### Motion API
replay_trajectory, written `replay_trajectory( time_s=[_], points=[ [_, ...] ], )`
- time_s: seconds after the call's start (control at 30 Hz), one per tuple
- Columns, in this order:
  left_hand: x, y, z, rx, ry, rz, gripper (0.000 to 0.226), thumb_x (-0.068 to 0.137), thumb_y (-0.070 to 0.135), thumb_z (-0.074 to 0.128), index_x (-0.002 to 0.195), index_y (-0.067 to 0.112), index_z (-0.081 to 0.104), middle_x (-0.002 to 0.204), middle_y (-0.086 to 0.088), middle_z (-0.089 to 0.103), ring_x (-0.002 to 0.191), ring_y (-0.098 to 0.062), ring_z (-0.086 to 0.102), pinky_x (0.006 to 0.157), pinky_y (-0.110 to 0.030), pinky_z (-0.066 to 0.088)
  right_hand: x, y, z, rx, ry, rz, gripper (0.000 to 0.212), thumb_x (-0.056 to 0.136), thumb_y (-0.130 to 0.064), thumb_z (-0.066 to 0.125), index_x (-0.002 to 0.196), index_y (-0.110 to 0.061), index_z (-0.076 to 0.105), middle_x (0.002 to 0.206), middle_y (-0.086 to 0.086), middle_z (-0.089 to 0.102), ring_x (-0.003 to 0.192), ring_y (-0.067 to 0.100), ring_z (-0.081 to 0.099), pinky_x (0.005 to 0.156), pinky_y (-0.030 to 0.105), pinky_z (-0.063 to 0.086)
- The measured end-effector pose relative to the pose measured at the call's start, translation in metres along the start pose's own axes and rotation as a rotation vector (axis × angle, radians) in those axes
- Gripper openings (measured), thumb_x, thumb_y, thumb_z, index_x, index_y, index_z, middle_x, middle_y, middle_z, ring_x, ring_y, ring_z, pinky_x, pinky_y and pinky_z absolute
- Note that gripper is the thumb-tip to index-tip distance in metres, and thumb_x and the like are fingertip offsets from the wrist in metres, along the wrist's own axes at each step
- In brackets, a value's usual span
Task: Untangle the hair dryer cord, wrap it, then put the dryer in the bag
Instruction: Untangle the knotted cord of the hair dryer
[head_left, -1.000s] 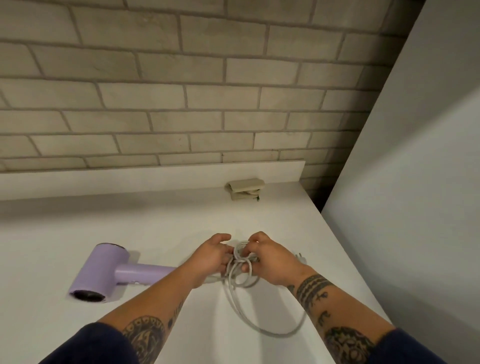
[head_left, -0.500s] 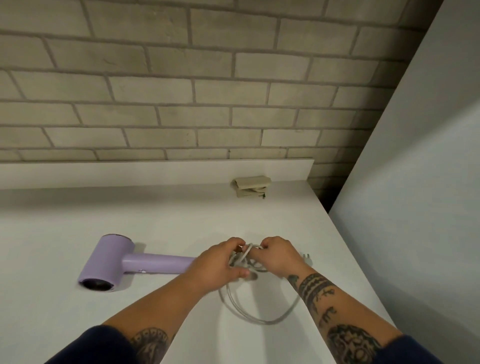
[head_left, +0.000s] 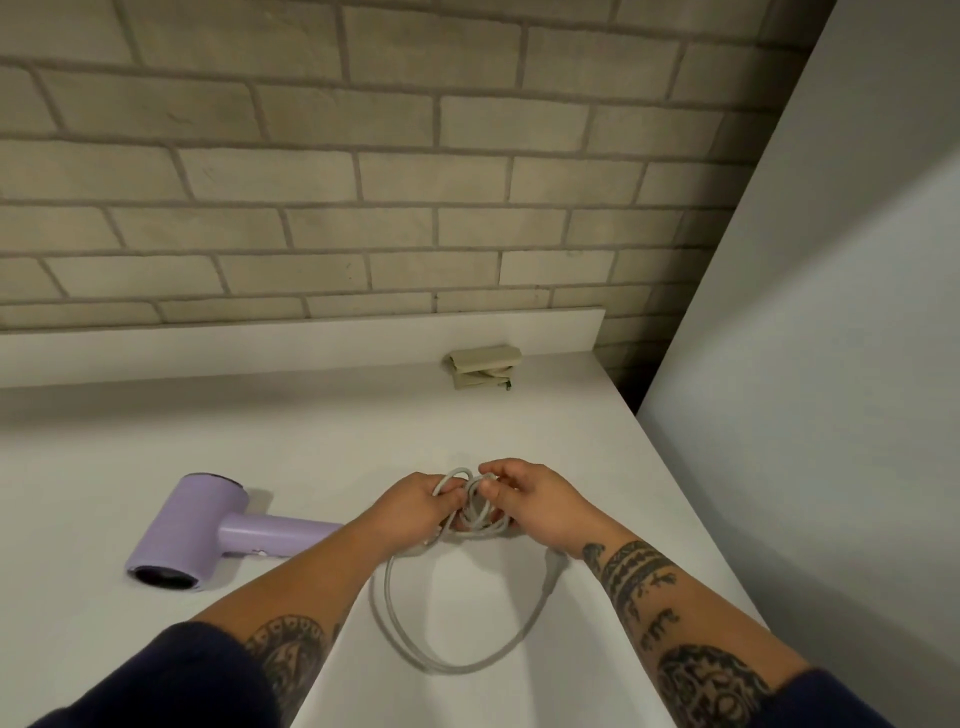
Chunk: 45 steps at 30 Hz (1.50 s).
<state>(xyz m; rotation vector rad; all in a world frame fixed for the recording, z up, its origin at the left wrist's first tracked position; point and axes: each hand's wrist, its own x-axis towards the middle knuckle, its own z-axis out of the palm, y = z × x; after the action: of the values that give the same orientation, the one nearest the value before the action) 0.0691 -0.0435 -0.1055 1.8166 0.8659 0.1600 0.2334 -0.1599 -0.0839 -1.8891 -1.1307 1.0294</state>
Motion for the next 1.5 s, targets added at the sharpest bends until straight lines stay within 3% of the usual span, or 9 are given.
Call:
replay_trajectory(
  time_s=[0.17, 0.33, 0.53, 0.67, 0.8, 1.03, 1.13, 1.23, 1.5],
  points=[
    [-0.003, -0.002, -0.002, -0.152, 0.03, -0.097, 0.009, 0.097, 0.019, 0.068, 0.101, 0.018, 0.075, 0.089, -0.003, 0.079, 0.073, -0.012, 0.074, 0.068, -0.027, 0.056, 0.006, 0.001, 0.003, 0.049, 0.052, 0.075, 0.029, 0.095, -0.041, 0.06, 0.114, -0.022, 0.07, 0.099, 0.001, 0.076, 0.09, 0.024, 0.074, 0.083, 0.048, 0.062],
    [-0.009, -0.013, -0.02, -0.205, 0.051, -0.185, 0.007, 0.09, 0.007, 0.075, 0.096, 0.007, 0.078, 0.091, -0.018, 0.078, 0.079, -0.028, 0.074, 0.085, -0.045, 0.063, 0.007, 0.007, 0.008, 0.243, 0.057, 0.138, 0.02, 0.102, -0.019, 0.056, 0.115, -0.012, 0.07, 0.099, 0.008, 0.075, 0.092, 0.03, 0.074, 0.077, 0.045, 0.064],
    [-0.012, -0.012, -0.018, -0.255, 0.077, -0.173, 0.013, 0.095, 0.006, 0.068, 0.106, 0.006, 0.075, 0.097, -0.022, 0.077, 0.076, -0.026, 0.073, 0.077, -0.037, 0.063, 0.006, 0.007, 0.011, 0.309, 0.081, 0.111, 0.023, 0.102, -0.014, 0.057, 0.12, -0.012, 0.07, 0.089, 0.004, 0.075, 0.084, 0.021, 0.071, 0.078, 0.044, 0.063],
    [-0.013, -0.009, -0.021, -0.28, 0.059, -0.145, 0.013, 0.094, 0.009, 0.07, 0.107, 0.011, 0.074, 0.098, -0.019, 0.078, 0.083, -0.029, 0.074, 0.087, -0.045, 0.06, 0.005, 0.002, 0.007, 0.202, 0.09, 0.002, 0.026, 0.099, -0.019, 0.061, 0.123, -0.019, 0.071, 0.09, -0.005, 0.077, 0.087, 0.012, 0.071, 0.086, 0.037, 0.059],
    [-0.015, -0.006, -0.023, -0.341, 0.063, -0.141, 0.011, 0.097, 0.001, 0.064, 0.103, 0.007, 0.071, 0.088, -0.016, 0.077, 0.074, -0.025, 0.074, 0.068, -0.034, 0.06, -0.003, -0.008, 0.004, 0.124, 0.061, -0.104, 0.028, 0.098, -0.015, 0.064, 0.124, -0.021, 0.07, 0.111, -0.008, 0.074, 0.104, 0.005, 0.068, 0.088, 0.013, 0.05],
    [-0.016, 0.0, -0.028, -0.449, -0.008, -0.17, 0.021, 0.097, -0.008, 0.051, 0.092, 0.006, 0.066, 0.083, -0.019, 0.069, 0.07, -0.028, 0.066, 0.067, -0.037, 0.056, -0.007, -0.005, -0.006, -0.291, 0.008, -0.285, 0.036, 0.09, -0.006, 0.069, 0.111, -0.035, 0.077, 0.121, -0.011, 0.059, 0.12, -0.006, 0.044, 0.102, 0.006, 0.036],
    [-0.017, 0.006, -0.023, -0.455, -0.002, -0.179, 0.023, 0.1, -0.006, 0.044, 0.095, 0.006, 0.063, 0.08, -0.019, 0.066, 0.067, -0.027, 0.062, 0.062, -0.033, 0.054, -0.005, -0.004, -0.014, -0.473, 0.002, -0.385, 0.04, 0.085, -0.001, 0.072, 0.106, -0.035, 0.078, 0.122, -0.01, 0.064, 0.126, -0.002, 0.039, 0.093, 0.001, 0.037],
    [-0.015, 0.007, -0.018, -0.451, 0.026, -0.156, 0.023, 0.102, 0.0, 0.043, 0.097, 0.008, 0.063, 0.077, -0.017, 0.07, 0.075, -0.03, 0.062, 0.075, -0.04, 0.047, 0.0, -0.003, -0.018, -0.641, 0.028, -0.457, 0.035, 0.082, -0.008, 0.074, 0.102, -0.037, 0.077, 0.112, -0.014, 0.069, 0.119, 0.003, 0.044, 0.095, 0.014, 0.043],
    [-0.017, 0.006, -0.015, -0.414, -0.032, -0.138, 0.013, 0.104, 0.016, 0.056, 0.111, 0.012, 0.065, 0.092, -0.005, 0.074, 0.074, -0.02, 0.067, 0.074, -0.033, 0.053, -0.005, 0.0, -0.015, -0.666, 0.052, -0.401, 0.033, 0.09, -0.018, 0.065, 0.113, -0.041, 0.071, 0.11, -0.013, 0.065, 0.11, 0.007, 0.047, 0.099, 0.029, 0.046]
  ],
)
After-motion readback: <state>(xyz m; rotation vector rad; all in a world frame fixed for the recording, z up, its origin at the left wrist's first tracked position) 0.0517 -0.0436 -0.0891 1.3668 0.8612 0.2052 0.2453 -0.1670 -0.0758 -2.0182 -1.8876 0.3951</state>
